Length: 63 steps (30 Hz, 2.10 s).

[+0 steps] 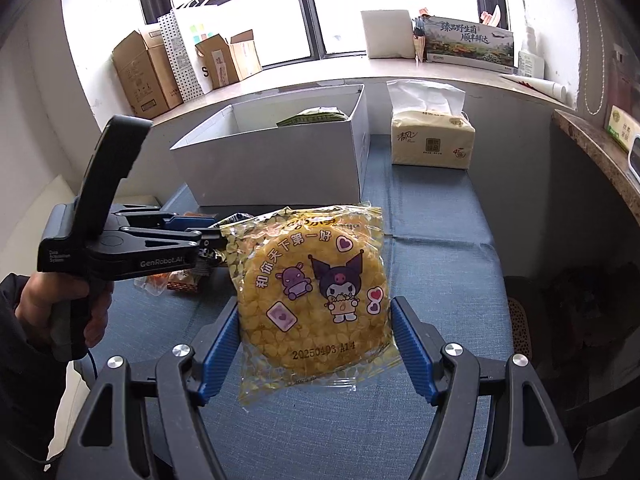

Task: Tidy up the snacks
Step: 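Grasp the round yellow Kuromi cracker bag with the right tool while the left tool grasps the silver chip bag, then carry both bags over the white box and open both tools to release, then grasp the clear jelly cup with the right tool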

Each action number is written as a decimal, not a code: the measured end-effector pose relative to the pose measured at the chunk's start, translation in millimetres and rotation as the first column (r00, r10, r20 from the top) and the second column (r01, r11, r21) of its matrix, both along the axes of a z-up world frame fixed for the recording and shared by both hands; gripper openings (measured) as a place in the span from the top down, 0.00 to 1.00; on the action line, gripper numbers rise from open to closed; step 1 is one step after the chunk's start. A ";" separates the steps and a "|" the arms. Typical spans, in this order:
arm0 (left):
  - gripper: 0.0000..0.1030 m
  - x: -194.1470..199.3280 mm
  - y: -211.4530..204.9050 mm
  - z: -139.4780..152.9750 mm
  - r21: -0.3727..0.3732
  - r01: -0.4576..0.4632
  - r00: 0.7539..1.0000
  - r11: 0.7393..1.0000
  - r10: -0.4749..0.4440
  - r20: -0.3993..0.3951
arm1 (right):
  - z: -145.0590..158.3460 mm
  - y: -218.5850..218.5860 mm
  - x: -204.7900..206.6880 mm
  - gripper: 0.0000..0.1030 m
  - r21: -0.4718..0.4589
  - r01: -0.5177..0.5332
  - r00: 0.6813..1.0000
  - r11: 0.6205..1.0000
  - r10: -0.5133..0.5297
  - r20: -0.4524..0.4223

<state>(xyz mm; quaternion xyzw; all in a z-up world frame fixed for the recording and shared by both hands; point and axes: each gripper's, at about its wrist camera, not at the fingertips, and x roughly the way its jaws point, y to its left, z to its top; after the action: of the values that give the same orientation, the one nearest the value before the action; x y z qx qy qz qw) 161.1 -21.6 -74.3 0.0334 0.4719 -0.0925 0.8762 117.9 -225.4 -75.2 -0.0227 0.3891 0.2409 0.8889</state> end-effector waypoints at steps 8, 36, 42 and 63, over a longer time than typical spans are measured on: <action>0.69 -22.9 17.3 49.8 -0.078 -0.028 0.992 0.997 0.038 0.122 | 14.5 11.2 0.6 0.25 0.005 -0.032 0.999 0.999 0.032 0.035; 0.01 151.6 115.2 89.9 -0.054 -0.250 0.946 0.967 0.256 0.199 | 88.8 110.1 244.7 0.06 0.058 -0.017 1.000 0.998 0.016 0.003; 0.01 133.8 120.2 88.2 -0.072 -0.238 0.946 0.969 0.248 0.210 | 79.8 97.6 245.9 0.00 0.095 0.032 0.999 0.995 -0.031 -0.017; 0.01 -22.3 104.8 99.1 -0.122 -0.247 0.935 0.961 0.269 0.230 | 91.6 67.2 66.4 0.00 0.061 -0.152 0.970 0.987 0.137 0.200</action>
<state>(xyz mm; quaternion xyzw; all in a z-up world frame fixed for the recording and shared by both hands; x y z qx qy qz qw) 138.7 83.2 24.7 -0.0574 0.3558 0.0067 0.9328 184.3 -158.2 16.4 -0.0407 0.2880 0.3161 0.9030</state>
